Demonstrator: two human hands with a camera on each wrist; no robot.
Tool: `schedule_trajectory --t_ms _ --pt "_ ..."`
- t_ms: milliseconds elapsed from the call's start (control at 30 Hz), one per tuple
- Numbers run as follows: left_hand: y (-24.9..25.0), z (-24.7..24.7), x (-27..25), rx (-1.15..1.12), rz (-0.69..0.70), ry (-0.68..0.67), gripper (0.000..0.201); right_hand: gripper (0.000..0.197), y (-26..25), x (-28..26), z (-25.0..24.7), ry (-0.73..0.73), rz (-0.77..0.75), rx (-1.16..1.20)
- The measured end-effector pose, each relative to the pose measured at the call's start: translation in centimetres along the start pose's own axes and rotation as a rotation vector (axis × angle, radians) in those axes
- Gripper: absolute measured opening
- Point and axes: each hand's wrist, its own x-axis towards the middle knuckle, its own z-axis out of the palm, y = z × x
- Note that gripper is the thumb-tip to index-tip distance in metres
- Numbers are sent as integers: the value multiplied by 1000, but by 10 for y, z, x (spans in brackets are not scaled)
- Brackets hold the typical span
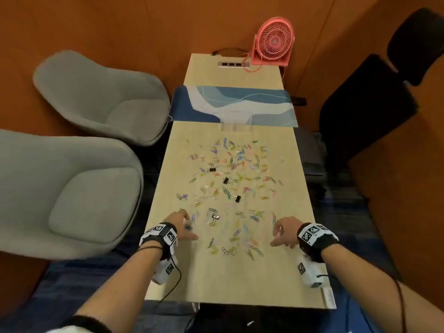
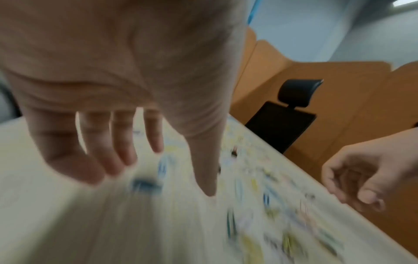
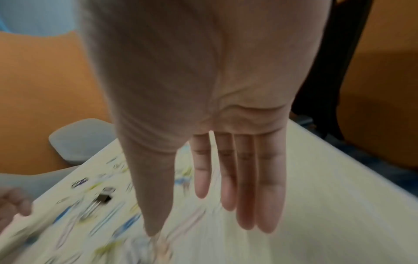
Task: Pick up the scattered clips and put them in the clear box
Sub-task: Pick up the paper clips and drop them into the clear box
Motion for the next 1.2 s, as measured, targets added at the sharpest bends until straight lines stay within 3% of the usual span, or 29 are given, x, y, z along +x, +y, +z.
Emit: schedule_trajectory --t_ms 167,267,400,500,600,733,900,1000,1100,1200 --pt "-27 53 -16 -9 -81 209 107 59 -4 6 71 -74 27 172" --pt "-25 63 -16 -51 -59 269 112 63 -11 12 93 106 23 99" --pt "-14 80 -17 -106 25 273 109 42 -28 23 115 336 -29 183" --pt "-5 92 -20 -186 149 240 99 33 -34 29 119 414 -74 274" --pt "1 99 -24 -162 228 241 101 51 -32 25 121 415 -76 321" --pt "13 107 -24 4 178 281 119 86 -35 23 132 415 -62 252" --pt "32 121 -24 -108 296 267 79 59 -51 30 137 490 -81 223" --pt "42 129 -24 -79 399 253 72 48 -48 27 136 560 -97 267" --pt "52 135 -21 -5 501 235 81 51 -46 26 137 602 -83 313" --pt "60 136 -17 153 596 225 67 66 -50 28 138 546 -84 250"
